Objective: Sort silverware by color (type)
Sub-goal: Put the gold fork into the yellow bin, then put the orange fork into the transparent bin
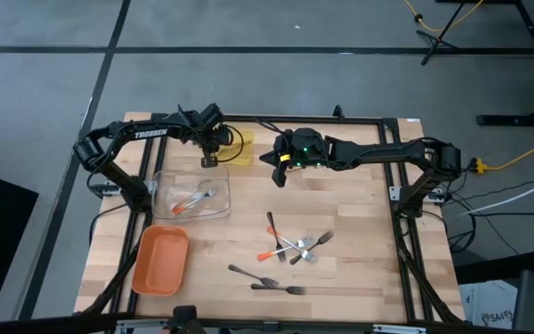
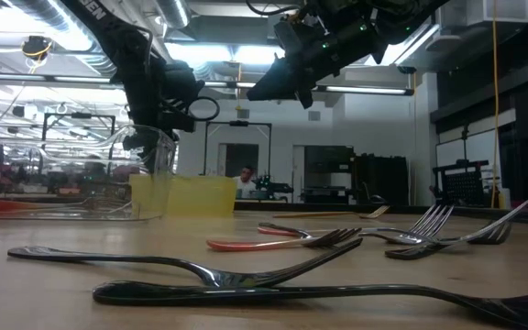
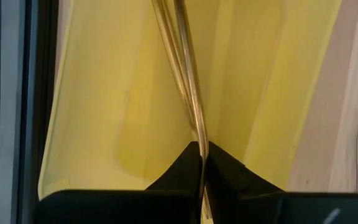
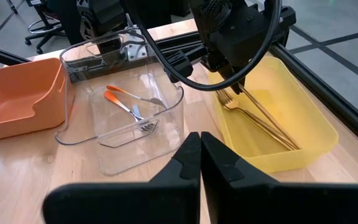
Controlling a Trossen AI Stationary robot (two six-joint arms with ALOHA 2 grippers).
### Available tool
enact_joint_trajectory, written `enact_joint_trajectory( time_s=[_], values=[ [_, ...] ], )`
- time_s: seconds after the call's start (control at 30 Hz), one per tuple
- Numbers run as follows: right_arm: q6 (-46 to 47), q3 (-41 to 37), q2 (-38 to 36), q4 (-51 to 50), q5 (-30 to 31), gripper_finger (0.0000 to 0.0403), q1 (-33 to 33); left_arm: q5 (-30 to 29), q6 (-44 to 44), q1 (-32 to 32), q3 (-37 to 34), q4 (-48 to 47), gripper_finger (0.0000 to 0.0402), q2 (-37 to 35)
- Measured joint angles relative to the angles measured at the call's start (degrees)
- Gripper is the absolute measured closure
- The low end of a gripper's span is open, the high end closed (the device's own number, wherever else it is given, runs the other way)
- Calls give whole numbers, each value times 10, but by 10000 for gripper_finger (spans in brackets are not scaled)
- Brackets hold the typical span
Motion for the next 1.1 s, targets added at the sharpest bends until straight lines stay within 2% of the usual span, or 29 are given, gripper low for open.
enact_joint_trajectory(
  time_s=[0.23, 0.57, 0.9, 1.1],
  values=[
    [0, 0, 0, 0, 0, 402, 0, 0, 0, 0, 0, 0, 383, 0],
    [0, 0, 0, 0, 0, 402, 0, -9, 0, 0, 0, 2, 314, 0],
    [0, 0, 0, -9, 0, 402, 0, -10, 2, 0, 0, 7, 312, 0],
    [0, 0, 0, -31, 21, 402, 0, -9, 1, -2, 0, 6, 312, -10]
  ],
)
